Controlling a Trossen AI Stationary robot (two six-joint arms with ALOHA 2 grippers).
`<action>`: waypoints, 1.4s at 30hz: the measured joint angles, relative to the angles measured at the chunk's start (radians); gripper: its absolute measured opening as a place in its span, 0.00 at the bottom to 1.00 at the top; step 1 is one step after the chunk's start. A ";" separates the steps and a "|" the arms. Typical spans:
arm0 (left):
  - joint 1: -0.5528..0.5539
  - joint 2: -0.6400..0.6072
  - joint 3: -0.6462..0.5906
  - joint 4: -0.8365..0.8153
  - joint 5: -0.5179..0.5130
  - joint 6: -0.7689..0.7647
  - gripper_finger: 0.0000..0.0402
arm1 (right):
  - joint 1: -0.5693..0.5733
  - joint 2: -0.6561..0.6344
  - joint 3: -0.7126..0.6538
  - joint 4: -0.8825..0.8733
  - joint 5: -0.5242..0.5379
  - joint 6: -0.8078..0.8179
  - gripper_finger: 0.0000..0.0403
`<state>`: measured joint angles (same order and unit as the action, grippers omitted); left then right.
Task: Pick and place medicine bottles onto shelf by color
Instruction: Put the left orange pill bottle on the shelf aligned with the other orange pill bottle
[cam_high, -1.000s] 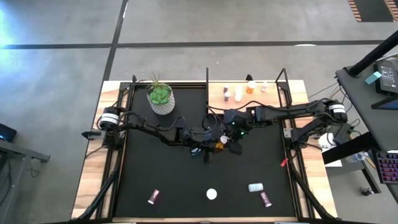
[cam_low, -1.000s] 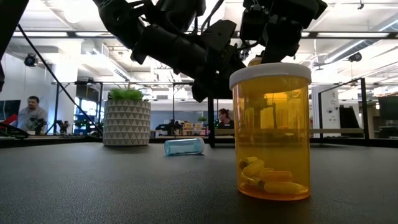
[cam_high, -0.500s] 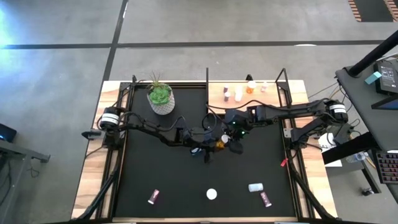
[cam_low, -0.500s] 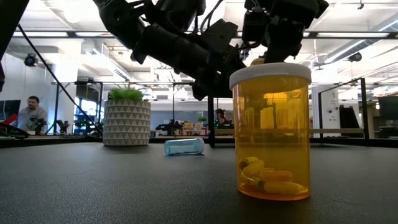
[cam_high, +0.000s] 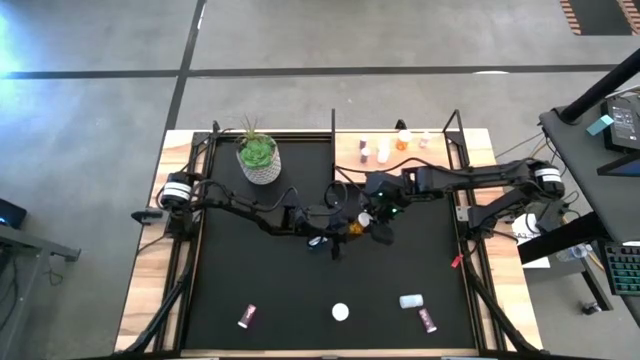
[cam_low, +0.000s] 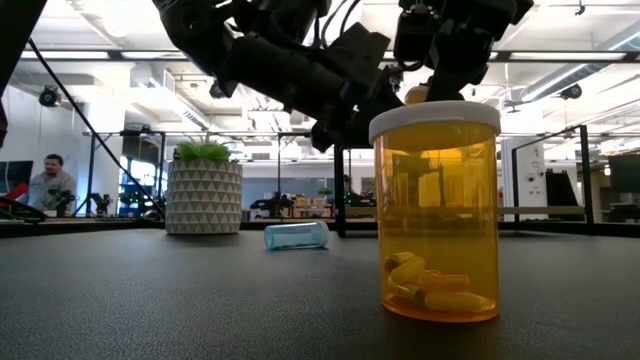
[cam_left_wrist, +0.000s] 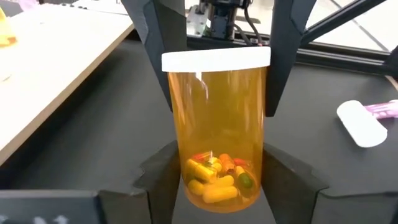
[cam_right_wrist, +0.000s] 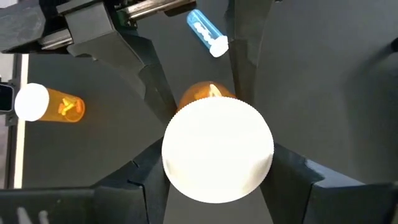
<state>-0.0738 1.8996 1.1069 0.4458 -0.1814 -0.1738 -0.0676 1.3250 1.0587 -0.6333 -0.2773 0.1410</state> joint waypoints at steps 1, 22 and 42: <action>0.000 0.000 0.000 0.005 0.000 0.000 0.48 | 0.000 -0.005 -0.001 0.000 -0.001 0.000 0.48; 0.017 -0.006 0.014 0.074 -0.184 0.103 0.62 | -0.046 -0.035 -0.001 -0.194 0.171 0.043 0.48; 0.016 -0.004 -0.002 -0.040 -0.170 0.049 0.62 | -0.486 -0.031 -0.001 -0.431 0.538 0.144 0.48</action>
<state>-0.0582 1.8954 1.1046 0.4063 -0.3517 -0.1251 -0.5539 1.2937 1.0576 -1.0645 0.2612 0.2847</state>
